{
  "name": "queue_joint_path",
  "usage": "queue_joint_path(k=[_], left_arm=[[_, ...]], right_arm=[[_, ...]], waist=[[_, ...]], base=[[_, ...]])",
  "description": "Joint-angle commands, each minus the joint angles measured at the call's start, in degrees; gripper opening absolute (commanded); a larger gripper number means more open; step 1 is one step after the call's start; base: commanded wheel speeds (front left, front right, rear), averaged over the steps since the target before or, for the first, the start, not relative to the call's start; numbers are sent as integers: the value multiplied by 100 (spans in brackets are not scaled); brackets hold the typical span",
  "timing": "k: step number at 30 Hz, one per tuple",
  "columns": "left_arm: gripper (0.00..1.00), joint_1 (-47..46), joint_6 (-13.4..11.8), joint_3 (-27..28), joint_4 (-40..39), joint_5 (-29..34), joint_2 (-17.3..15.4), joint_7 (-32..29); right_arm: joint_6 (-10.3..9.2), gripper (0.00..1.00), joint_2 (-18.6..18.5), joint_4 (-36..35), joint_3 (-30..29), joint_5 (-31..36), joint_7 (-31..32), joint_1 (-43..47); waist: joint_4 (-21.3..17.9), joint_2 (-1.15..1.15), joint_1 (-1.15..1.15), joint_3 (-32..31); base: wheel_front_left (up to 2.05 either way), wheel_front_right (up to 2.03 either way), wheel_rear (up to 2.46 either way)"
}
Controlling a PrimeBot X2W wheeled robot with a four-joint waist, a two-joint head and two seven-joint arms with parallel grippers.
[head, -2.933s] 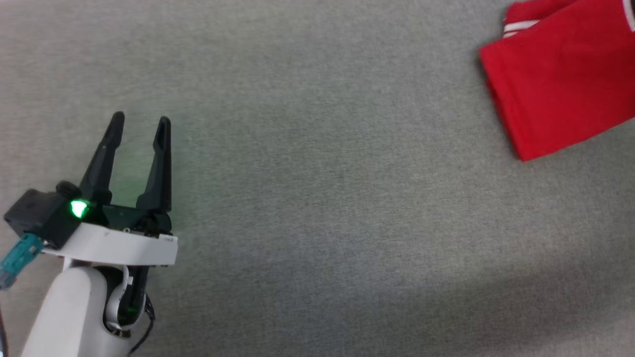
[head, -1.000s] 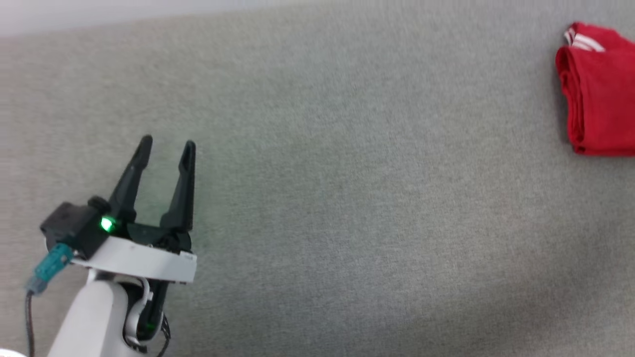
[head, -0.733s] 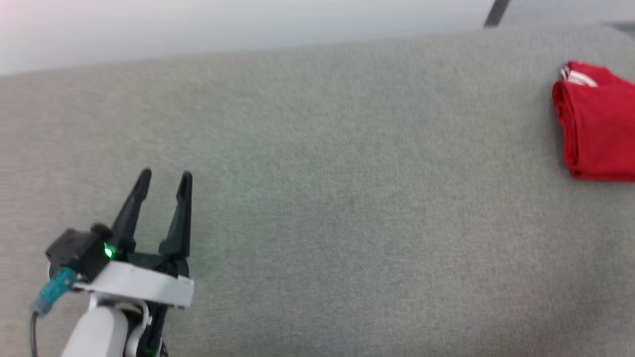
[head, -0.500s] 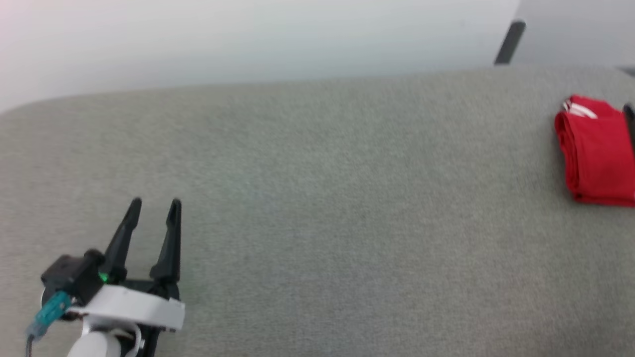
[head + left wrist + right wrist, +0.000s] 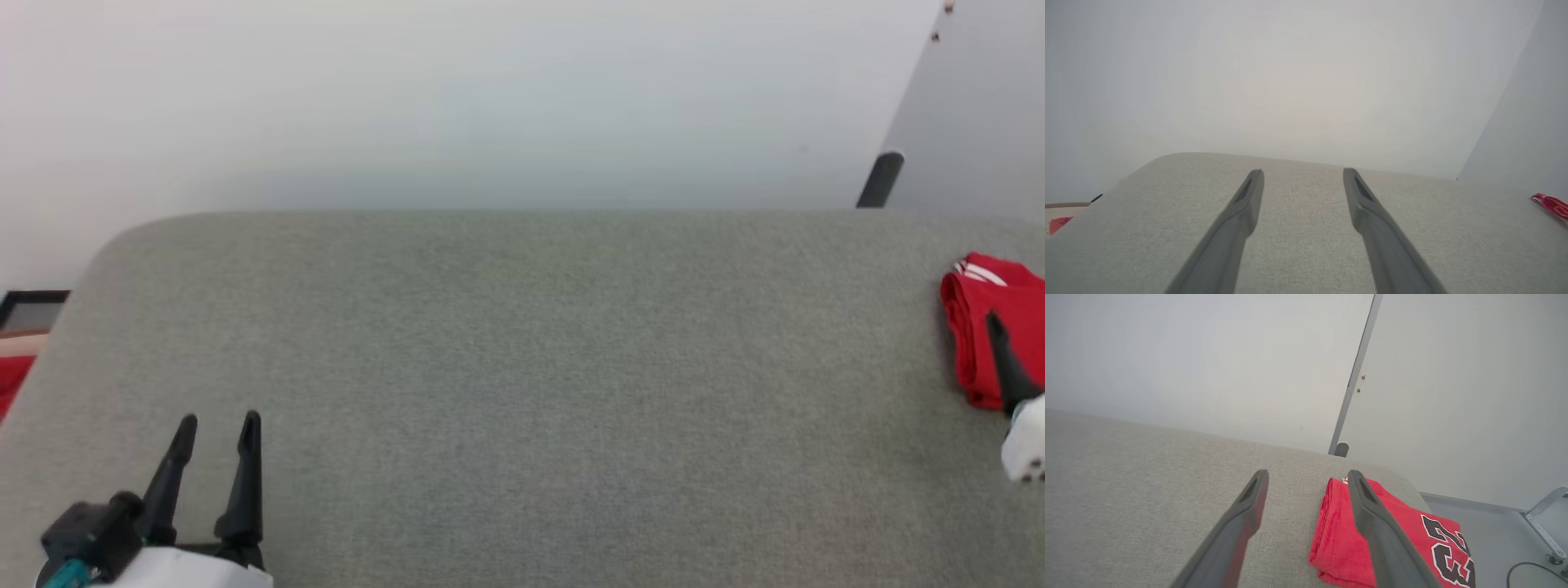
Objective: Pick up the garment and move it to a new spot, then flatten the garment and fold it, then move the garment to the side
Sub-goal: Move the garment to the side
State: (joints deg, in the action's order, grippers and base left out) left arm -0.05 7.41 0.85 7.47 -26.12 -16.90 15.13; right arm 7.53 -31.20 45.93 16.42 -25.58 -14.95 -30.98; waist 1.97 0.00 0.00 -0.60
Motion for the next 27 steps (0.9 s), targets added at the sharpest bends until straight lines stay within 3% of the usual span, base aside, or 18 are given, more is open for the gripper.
queue_joint_path(k=[1, 13, 27], left_arm=[[100, 134, 15, 39, -21, 65, 11, -8], [100, 434, 14, 194, 1, 161, 37, -7], [100, 656, 9, 412, -216, 185, 110, -8]], right_arm=[[-9, 100, 109, -179, -239, 127, -26, 338], [-9, 100, 909, -1425, -1530, 893, 26, 1912], [-8, 100, 1774, -2770, -2297, 1366, 543, 3168]], waist=[[149, 0, 0, -167], [247, 0, 0, -344], [250, 0, 0, -425]], base=[[0, 0, 0], [0, 0, 0], [0, 0, 0]])
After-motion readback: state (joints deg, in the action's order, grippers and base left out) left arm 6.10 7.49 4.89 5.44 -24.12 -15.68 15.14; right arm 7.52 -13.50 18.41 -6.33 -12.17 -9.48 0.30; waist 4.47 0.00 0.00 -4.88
